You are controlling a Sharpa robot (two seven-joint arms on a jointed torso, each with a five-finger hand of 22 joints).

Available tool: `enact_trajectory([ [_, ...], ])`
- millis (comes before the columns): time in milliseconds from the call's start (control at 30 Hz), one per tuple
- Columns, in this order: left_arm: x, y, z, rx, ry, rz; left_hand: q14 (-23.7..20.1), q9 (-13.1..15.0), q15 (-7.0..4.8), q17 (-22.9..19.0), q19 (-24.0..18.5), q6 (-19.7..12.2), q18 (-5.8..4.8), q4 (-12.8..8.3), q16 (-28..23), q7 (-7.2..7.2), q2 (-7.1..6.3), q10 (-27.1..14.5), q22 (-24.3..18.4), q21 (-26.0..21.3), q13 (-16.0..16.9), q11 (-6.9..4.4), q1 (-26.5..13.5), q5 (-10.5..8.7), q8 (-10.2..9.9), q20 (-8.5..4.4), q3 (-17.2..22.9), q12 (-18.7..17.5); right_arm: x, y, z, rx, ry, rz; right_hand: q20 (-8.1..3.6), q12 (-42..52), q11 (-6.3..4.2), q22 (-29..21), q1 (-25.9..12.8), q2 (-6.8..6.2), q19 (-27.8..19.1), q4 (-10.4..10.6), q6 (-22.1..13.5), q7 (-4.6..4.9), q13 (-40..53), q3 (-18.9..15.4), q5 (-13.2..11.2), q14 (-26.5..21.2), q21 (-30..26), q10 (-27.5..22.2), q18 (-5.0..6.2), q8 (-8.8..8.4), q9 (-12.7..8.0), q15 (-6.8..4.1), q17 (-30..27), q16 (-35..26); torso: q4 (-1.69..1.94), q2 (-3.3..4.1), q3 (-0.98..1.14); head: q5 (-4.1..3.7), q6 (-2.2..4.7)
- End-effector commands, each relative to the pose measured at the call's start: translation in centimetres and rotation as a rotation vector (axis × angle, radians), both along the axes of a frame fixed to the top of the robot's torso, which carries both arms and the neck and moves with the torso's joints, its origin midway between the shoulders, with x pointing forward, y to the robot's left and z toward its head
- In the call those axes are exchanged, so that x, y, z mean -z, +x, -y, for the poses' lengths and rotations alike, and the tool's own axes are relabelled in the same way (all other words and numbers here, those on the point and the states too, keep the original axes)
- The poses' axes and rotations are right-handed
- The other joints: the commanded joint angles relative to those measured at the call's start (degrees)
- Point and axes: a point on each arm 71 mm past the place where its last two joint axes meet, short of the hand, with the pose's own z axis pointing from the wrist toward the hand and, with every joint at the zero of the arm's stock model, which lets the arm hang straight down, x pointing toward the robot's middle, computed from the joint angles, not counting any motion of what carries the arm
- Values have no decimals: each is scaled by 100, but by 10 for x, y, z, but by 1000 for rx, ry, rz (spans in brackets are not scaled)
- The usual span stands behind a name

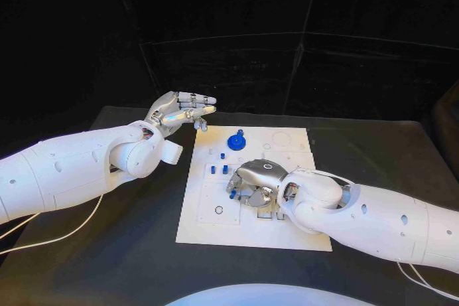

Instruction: Assemble the parts on the task board

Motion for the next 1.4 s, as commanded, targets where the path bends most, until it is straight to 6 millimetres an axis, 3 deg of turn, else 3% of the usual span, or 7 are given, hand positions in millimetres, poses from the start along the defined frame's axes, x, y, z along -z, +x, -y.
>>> enact_trajectory([
  [33, -1, 0, 0, 7, -8, 3, -25, -8, 4, -10, -20, -3, 34, 3, -35, 18, 57, -49, -5, -28, -5, -6, 14, -2, 10, -5, -22, 17, -1, 0, -1, -12, 14, 5, 21, -65, 33, -118, -170, -85, -90, 48, -123, 32, -7, -142, 116, 10, -79, -142, 1, -23, -10, 67, -98, -84, 3, 0, -2, 1, 0],
  [100, -1, 0, 0, 6, -8, 2, -25, -8, 4, -10, -20, -3, 34, 3, -35, 18, 57, -49, -5, -28, -5, -6, 14, -2, 10, -5, -22, 17, -1, 0, -1, -16, 19, -2, 47, -96, 60, -196, -267, -144, -138, 82, -192, 53, -5, -285, 164, -17, -131, -236, 16, -18, -7, 89, -164, -134, 2, -2, -2, 0, 0],
  [333, -1, 0, 0, 8, -8, 1, -26, -7, 5, -13, -19, -2, 34, 3, -35, 18, 62, -55, -8, -31, -6, -5, 17, -2, 12, -4, -21, 18, -2, -2, -3, -26, 28, -14, 59, -41, 57, -213, -304, -135, -136, 97, -206, 55, 12, -458, 143, -14, -152, -210, 22, -3, 4, 88, -164, -125, -2, -1, 1, -1, 4],
  [1100, -1, 1, 0, 11, -8, -3, -31, -5, 7, -25, -16, 1, 35, -4, -36, 16, 80, -80, -19, -43, -9, -3, 37, -2, 18, -2, -10, 23, -6, -5, -5, -24, 59, -3, 45, 51, 33, -184, -230, -36, -88, 78, -217, 43, 20, -564, 155, 15, -141, -117, 15, 4, 9, 68, -132, -83, 0, 2, 3, -5, -5],
  [1400, -1, 0, 0, 12, -7, -5, -33, -4, 7, -29, -15, 1, 35, -8, -37, 16, 85, -89, -22, -47, -10, -3, 44, -2, 20, -2, -7, 25, -7, -2, 2, 10, 76, 19, 85, -66, 109, -580, -165, 10, -330, 34, -340, 97, -7, -727, 203, -126, -385, -494, 85, -17, -3, 125, -530, -400, 2, -1, 2, -17, 4],
])
